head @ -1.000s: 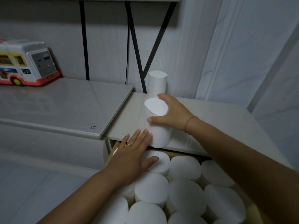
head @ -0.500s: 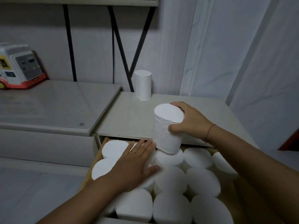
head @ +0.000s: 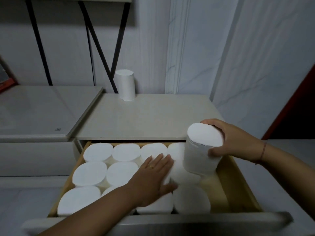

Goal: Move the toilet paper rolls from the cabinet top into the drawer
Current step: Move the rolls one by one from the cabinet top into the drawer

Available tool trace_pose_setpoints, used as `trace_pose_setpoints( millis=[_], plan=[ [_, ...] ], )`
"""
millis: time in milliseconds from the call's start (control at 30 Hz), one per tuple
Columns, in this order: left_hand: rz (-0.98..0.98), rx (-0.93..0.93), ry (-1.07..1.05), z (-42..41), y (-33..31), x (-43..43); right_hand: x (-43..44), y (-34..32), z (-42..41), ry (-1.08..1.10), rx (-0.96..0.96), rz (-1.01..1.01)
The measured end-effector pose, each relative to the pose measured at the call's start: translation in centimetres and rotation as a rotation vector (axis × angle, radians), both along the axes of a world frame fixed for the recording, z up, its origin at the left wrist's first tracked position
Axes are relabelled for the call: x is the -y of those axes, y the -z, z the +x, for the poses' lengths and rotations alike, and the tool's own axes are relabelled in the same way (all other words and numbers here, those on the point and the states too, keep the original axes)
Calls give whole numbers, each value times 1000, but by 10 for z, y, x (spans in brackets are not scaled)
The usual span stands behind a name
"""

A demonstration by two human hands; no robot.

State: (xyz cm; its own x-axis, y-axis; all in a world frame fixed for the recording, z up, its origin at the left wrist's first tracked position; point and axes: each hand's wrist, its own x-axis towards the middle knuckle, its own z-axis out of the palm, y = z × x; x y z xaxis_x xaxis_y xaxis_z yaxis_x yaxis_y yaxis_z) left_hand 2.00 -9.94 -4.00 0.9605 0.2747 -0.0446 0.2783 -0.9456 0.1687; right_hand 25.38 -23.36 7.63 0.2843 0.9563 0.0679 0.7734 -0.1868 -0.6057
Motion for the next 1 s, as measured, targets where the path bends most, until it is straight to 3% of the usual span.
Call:
trace_pose_setpoints(
  millis=[267,667,1000],
  plan=[
    [-14,-77,50,14,14,18,47,10,32,-11,0,-71],
    [34,-32,33,20,24,19,61,26,49,-63,-71,-149],
    [46,-11,27,20,25,19,39,94,33,-31,111,-222]
  ],
)
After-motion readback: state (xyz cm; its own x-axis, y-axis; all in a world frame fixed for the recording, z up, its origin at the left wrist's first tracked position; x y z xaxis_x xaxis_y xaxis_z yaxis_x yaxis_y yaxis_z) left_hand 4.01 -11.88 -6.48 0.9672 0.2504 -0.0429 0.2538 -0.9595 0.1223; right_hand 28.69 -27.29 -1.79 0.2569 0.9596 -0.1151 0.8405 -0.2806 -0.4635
